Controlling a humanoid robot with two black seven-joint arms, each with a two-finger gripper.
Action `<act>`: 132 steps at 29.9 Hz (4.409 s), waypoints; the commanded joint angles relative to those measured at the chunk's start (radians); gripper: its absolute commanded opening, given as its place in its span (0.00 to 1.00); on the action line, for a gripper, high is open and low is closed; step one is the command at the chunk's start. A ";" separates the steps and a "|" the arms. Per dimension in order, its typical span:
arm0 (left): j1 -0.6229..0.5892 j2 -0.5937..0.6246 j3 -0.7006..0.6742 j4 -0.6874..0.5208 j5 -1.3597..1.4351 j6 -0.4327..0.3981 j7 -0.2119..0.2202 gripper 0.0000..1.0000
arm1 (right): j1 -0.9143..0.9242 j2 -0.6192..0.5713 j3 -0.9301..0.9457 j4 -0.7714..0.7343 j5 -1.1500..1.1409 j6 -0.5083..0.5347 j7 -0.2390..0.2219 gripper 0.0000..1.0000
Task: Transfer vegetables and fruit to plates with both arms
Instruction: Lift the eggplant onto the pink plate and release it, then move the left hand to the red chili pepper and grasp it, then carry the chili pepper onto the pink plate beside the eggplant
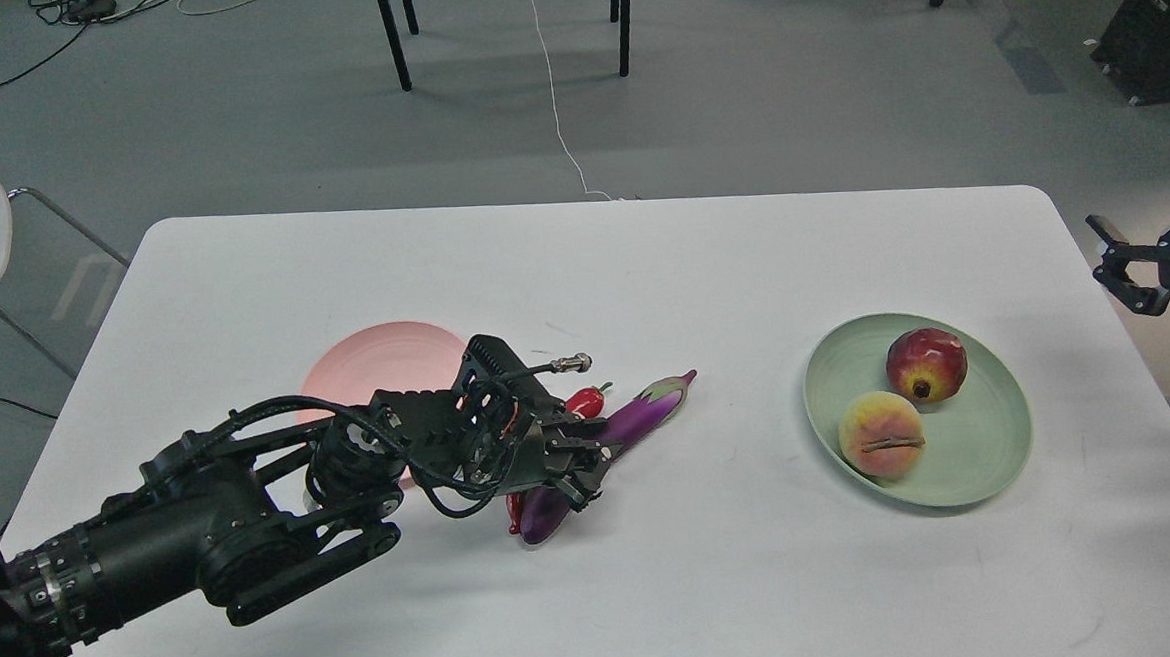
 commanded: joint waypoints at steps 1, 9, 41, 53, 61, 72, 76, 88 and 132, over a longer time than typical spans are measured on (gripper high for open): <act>-0.006 0.006 -0.004 -0.022 0.000 0.001 -0.001 0.09 | 0.001 -0.002 -0.001 0.000 -0.001 0.000 0.000 0.98; -0.018 0.125 -0.093 -0.209 -0.031 -0.002 0.003 0.09 | 0.006 -0.008 -0.002 0.000 -0.006 0.000 0.000 0.98; 0.086 0.418 -0.107 -0.024 -0.209 0.159 -0.007 0.77 | 0.031 -0.008 -0.005 0.015 -0.015 0.000 -0.003 0.98; 0.060 0.403 -0.124 -0.083 -0.210 0.162 -0.004 0.81 | 0.029 -0.011 -0.007 0.017 -0.015 0.000 -0.002 0.98; 0.008 0.308 -0.107 -0.154 -0.194 0.142 0.006 0.81 | 0.031 -0.011 -0.005 0.018 -0.015 0.000 -0.002 0.98; 0.023 0.159 0.026 -0.123 -0.026 0.136 0.045 0.75 | 0.027 -0.011 -0.005 0.014 -0.015 0.000 -0.002 0.98; 0.023 0.122 0.028 -0.091 -0.013 0.136 0.049 0.71 | 0.027 -0.011 0.002 0.012 -0.015 0.000 0.000 0.98; 0.023 0.108 0.054 -0.037 0.000 0.119 0.072 0.49 | 0.029 -0.011 0.019 0.009 -0.015 0.000 0.000 0.98; -0.012 0.360 -0.015 -0.119 -0.118 0.059 0.096 0.69 | 0.032 -0.017 0.018 0.012 -0.015 0.000 0.000 0.98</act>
